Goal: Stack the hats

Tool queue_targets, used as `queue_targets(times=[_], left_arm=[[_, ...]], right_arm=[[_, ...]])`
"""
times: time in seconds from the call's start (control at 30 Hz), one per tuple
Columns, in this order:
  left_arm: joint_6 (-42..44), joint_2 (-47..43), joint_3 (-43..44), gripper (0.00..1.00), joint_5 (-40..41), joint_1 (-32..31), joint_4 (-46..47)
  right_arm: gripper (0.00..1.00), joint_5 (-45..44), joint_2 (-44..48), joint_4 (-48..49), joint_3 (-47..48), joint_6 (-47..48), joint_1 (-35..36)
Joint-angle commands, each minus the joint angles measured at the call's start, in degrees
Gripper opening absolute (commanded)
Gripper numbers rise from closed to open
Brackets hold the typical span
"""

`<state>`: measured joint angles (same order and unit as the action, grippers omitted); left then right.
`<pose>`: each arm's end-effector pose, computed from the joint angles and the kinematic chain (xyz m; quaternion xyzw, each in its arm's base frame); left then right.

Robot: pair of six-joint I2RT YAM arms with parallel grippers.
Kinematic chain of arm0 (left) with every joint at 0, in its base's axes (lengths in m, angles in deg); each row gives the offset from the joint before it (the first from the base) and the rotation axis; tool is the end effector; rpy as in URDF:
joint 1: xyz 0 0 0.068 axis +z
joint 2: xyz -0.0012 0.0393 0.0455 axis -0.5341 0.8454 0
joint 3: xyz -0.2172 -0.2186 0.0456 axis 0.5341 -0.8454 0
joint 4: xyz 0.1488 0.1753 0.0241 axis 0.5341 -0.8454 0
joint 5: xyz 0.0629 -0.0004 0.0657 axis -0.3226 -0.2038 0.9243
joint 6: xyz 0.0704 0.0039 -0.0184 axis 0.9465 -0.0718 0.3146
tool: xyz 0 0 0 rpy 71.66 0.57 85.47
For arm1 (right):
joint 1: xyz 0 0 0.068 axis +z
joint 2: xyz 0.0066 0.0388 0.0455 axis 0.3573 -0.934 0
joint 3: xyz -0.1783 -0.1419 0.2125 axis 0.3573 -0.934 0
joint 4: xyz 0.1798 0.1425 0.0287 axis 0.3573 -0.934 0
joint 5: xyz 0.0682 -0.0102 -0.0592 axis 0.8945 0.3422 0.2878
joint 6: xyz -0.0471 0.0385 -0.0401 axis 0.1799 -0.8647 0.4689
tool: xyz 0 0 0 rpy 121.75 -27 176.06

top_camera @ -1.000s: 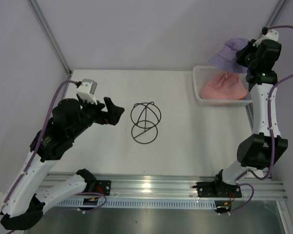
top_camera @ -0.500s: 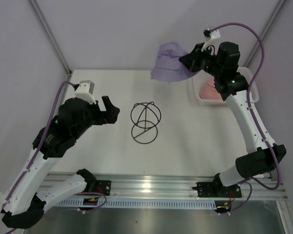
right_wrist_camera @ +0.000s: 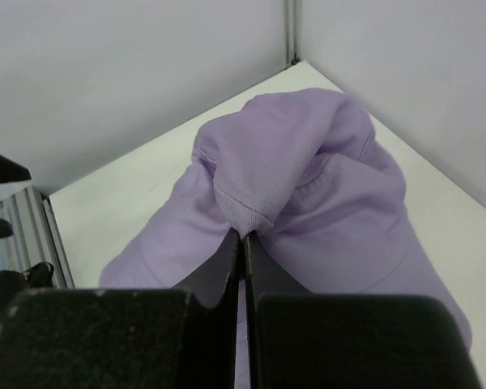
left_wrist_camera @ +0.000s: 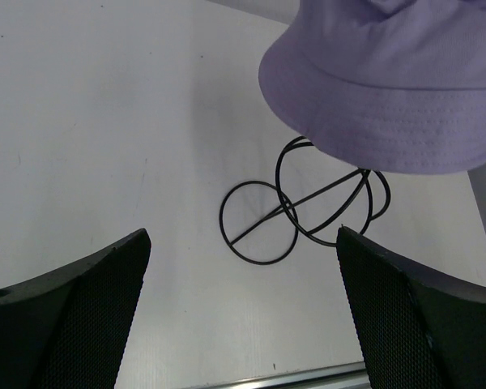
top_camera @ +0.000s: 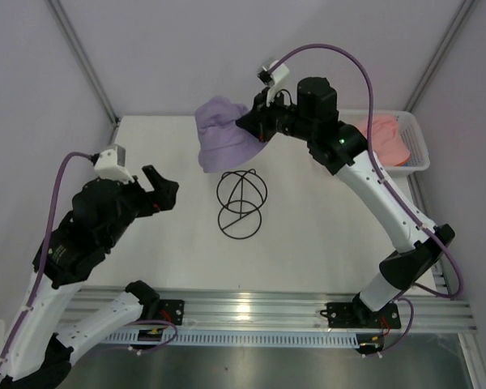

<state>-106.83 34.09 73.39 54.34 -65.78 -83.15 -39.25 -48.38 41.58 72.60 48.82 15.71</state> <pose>0.0724 -0.0234 0.4294 -0.0764 0.8160 -0.1737 0.5460 0.2690 0.2276 0.5160 -0.3421 0.6660 0.3420 0.5679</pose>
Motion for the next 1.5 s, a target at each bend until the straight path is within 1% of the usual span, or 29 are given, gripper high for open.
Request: queue_targets(times=[0.0,0.1,0.13,0.3,0.5,0.8,0.9,1.0,1.13,1.33,1.37,1.4,1.43,1.47], left_arm=[[-0.9,-2.2,-0.4,0.99,2.8,0.9,-1.3],[-0.3,-3.3,-0.2,1.00,3.3,1.0,-1.4],[-0.3,-3.9,-0.2,0.99,3.3,1.0,-1.5],[-0.4,-4.8,-0.4,0.99,2.9,1.0,-1.5],[-0.6,-3.1,-1.2,1.00,1.1,1.0,-0.7],[-0.8,-2.3,-3.1,0.99,-0.2,1.0,1.9],[-0.9,-1.6,-3.3,0.99,-0.7,1.1,2.3],[-0.8,-1.6,-3.8,1.00,-0.8,1.0,2.8],[-0.5,-2.0,-3.9,1.00,-0.6,1.2,3.1],[0.0,-1.6,-3.8,0.99,-0.8,1.1,3.6],[0.0,-1.4,-3.8,1.00,-0.9,1.2,3.7],[0.0,-1.4,-3.8,0.99,-1.0,1.2,3.7],[-0.1,-1.3,-3.9,1.00,-1.1,1.2,3.9],[-0.2,-1.3,-3.8,0.99,-1.3,1.1,4.0]], right_arm=[[0.00,-2.4,1.9,-0.3,0.3,3.7,1.2],[0.00,-0.7,3.4,0.2,-2.7,4.3,1.4],[0.00,-0.3,4.3,0.9,-5.2,4.2,1.6],[0.00,1.7,6.0,1.1,-10.3,2.7,1.9],[0.00,-3.7,9.5,0.4,-17.4,4.4,4.3],[0.00,-4.7,16.7,-0.3,-23.6,1.8,4.6],[0.00,-5.3,17.9,-0.9,-24.6,1.7,4.7],[0.00,-5.5,19.2,-0.6,-27.6,0.2,4.8],[0.00,-8.0,22.1,1.3,-35.7,-1.5,5.1],[0.00,-9.0,23.1,3.1,-41.9,-3.4,5.1],[0.02,-8.9,22.8,2.9,-42.6,-3.6,5.1],[0.07,-8.9,22.6,2.8,-42.8,-3.9,5.1],[0.15,-8.9,22.4,2.6,-42.8,-3.9,5.1],[0.29,-9.1,22.3,1.9,-42.7,-3.9,5.1]])
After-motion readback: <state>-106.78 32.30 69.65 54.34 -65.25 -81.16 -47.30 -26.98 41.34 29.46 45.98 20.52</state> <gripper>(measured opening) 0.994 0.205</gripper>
